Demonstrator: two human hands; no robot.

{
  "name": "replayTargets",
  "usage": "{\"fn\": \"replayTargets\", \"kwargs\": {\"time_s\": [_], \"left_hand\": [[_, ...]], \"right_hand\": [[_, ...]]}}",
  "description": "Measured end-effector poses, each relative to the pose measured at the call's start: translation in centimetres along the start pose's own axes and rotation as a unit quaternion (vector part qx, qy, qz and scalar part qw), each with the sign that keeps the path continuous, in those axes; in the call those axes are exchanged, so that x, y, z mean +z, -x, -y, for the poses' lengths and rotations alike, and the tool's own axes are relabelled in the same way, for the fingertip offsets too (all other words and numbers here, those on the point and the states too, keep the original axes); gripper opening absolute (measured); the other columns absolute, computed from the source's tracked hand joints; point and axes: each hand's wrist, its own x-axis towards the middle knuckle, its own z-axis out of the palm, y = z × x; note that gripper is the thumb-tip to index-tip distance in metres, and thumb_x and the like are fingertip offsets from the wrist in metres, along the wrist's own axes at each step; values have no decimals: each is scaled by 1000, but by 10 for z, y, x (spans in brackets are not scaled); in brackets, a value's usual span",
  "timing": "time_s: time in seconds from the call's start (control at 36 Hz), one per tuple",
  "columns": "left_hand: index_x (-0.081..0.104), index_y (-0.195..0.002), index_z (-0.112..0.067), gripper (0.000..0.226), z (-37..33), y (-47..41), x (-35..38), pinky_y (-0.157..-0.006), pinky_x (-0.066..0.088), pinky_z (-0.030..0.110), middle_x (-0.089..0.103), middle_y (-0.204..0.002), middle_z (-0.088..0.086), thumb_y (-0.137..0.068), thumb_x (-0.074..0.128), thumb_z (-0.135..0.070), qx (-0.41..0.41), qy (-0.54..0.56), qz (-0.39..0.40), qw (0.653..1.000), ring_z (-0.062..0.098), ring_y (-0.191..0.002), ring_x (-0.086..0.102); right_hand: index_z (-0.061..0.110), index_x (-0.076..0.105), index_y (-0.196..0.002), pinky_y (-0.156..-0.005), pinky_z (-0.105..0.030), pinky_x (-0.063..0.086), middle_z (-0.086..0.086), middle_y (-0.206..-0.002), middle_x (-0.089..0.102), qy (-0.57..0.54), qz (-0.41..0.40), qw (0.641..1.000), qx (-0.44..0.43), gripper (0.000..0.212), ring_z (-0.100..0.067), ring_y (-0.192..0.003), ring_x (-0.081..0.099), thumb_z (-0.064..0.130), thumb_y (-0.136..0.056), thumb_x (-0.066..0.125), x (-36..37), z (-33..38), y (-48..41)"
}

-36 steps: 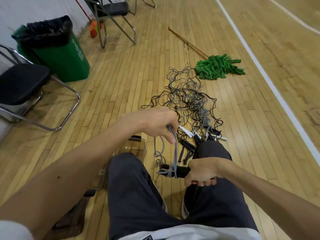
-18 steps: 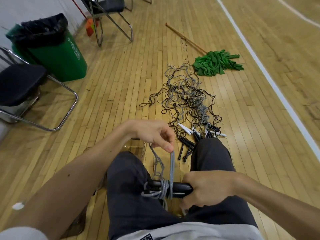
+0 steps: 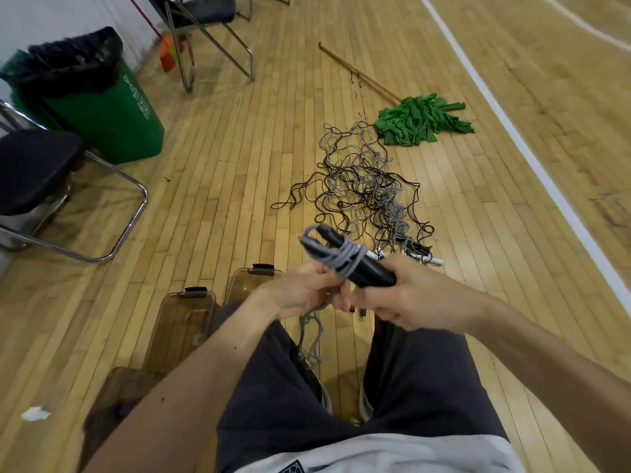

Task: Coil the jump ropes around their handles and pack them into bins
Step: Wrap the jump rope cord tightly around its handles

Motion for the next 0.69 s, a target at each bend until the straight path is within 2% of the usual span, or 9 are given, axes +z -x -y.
{"fn": "replayTargets", "kwargs": {"time_s": [0.03, 0.08, 0.14, 0.19, 0.28, 0.42, 0.53, 0.61, 0.69], "left_hand": [[65, -95, 4, 41, 3, -1, 2, -72, 54, 24, 64, -76, 3, -88, 70, -36, 18, 33, 6, 999, 13, -69, 64], [70, -76, -13, 41, -2, 2, 10, -69, 50, 33, 61, -65, 1, -84, 68, -53, 39, 51, 7, 998, 15, -62, 59], [67, -65, -19, 44, -1, 3, 12, -66, 48, 31, 55, -57, 0, -86, 61, -57, 36, 29, -11, 999, 16, -57, 52], [65, -61, -19, 45, -2, 7, 14, -62, 47, 28, 50, -53, -2, -87, 55, -55, 38, 27, -18, 999, 16, -53, 47], [61, -63, -14, 46, -4, 9, 17, -57, 43, 28, 44, -50, -1, -90, 54, -51, 37, 34, -30, 998, 15, -48, 42], [59, -66, -16, 44, -5, 11, 19, -49, 37, 26, 40, -50, -2, -97, 49, -45, 32, -3, -53, 998, 13, -45, 36], [61, -73, -15, 40, -10, 14, 18, -50, 35, 28, 40, -52, -1, -99, 50, -44, 25, -56, -73, 995, 12, -44, 38], [64, -83, -10, 33, -13, 16, 20, -51, 41, 26, 45, -53, -3, -103, 51, -33, 21, -119, -84, 989, 11, -45, 43], [65, -85, -8, 36, -11, 16, 21, -52, 47, 25, 52, -53, -2, -104, 50, -35, -18, -194, -93, 977, 12, -45, 50]], "right_hand": [[4, 65, -88, -40, -20, 28, 9, -51, 40, -12, -17, 1000, 1, 13, -10, -44, 33, 14, -96, 64, -2, 0, -1], [15, 61, -71, -39, -23, 25, 7, -51, 38, -29, -52, 998, 9, 24, -12, -43, 30, 13, -95, 65, -5, -2, -5], [13, 48, -72, -38, -23, 23, 4, -51, 36, -45, -86, 995, 27, 27, -13, -43, 27, 13, -94, 65, -8, -3, -10], [12, 44, -76, -37, -22, 22, 4, -51, 36, -58, -107, 992, 44, 28, -13, -42, 26, 11, -95, 64, -11, -5, -14], [10, 46, -81, -36, -21, 23, 2, -53, 38, -50, -132, 988, 57, 23, -12, -42, 29, 11, -94, 65, -15, -12, -20], [8, 51, -89, -39, -23, 24, 2, -54, 41, -40, -172, 981, 84, 19, -11, -41, 33, 15, -91, 68, -25, -25, -28], [8, 53, -97, -39, -23, 24, 3, -55, 42, -43, -189, 976, 104, 21, -10, -42, 34, 17, -91, 70, -34, -37, -33], [9, 52, -92, -40, -23, 24, -1, -59, 41, -26, -206, 973, 103, 18, -14, -43, 32, 17, -92, 68, -37, -46, -36], [11, 51, -82, -41, -23, 27, -6, -61, 43, 32, -243, 964, 107, 20, -17, -44, 34, 19, -93, 66, -44, -52, -40]]}}
